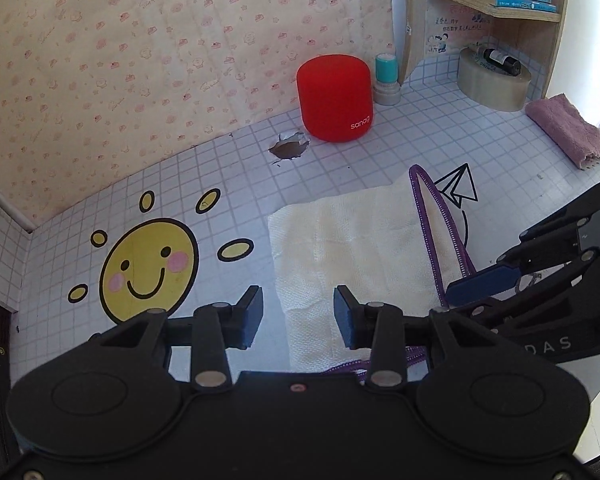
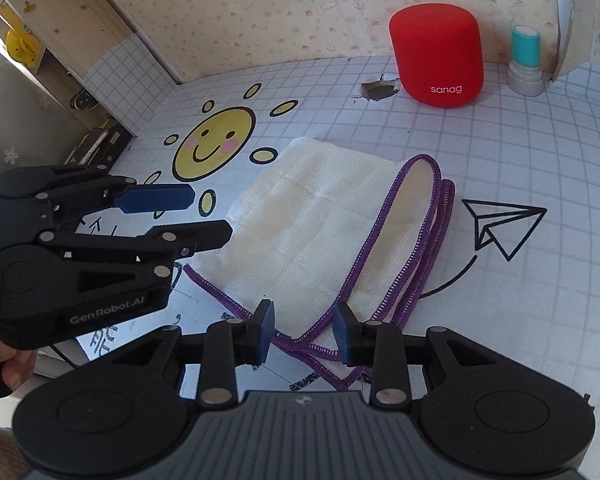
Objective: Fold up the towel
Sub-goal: 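Withdraw the left gripper while the right gripper moves over the folded towel, then grasp the purple edge with the right gripper and pull it straight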
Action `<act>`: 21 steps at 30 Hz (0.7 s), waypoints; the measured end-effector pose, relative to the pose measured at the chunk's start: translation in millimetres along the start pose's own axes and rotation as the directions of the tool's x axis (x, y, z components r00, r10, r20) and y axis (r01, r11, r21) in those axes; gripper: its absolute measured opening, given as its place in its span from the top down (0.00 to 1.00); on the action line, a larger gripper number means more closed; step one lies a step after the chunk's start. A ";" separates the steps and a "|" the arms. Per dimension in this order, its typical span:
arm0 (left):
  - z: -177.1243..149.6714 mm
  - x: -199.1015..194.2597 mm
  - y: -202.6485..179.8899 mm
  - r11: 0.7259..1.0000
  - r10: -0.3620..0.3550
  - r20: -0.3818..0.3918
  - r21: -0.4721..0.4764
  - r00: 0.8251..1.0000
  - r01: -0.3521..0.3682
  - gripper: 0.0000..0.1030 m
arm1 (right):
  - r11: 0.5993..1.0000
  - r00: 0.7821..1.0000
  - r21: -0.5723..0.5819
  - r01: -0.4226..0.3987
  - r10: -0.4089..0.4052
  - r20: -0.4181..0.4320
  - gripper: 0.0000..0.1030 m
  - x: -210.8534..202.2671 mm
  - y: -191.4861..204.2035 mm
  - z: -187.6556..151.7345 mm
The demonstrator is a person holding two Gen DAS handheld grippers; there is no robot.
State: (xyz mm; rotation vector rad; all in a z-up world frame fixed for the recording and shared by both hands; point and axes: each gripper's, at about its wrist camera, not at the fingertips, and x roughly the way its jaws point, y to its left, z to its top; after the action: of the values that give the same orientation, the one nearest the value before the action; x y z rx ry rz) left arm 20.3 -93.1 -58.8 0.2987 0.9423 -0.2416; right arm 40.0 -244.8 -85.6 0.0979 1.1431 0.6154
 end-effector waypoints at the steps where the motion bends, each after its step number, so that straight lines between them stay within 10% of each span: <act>1: 0.2 0.8 0.1 1.000 -0.007 0.000 0.007 1.000 0.007 0.60 | 1.000 1.000 0.014 0.000 0.000 0.002 0.70 -0.6 0.0 -1.0; 21: 27.0 29.6 39.0 0.996 -0.076 0.048 0.057 0.996 0.074 0.60 | 0.962 0.999 0.275 0.008 -0.019 0.039 0.62 0.2 -0.9 -7.2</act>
State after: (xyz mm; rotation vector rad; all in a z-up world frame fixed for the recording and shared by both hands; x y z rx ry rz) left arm 70.4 -68.5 -62.5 0.3069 0.8993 -0.3430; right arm 34.1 -247.2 -89.1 0.3385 1.1830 0.4373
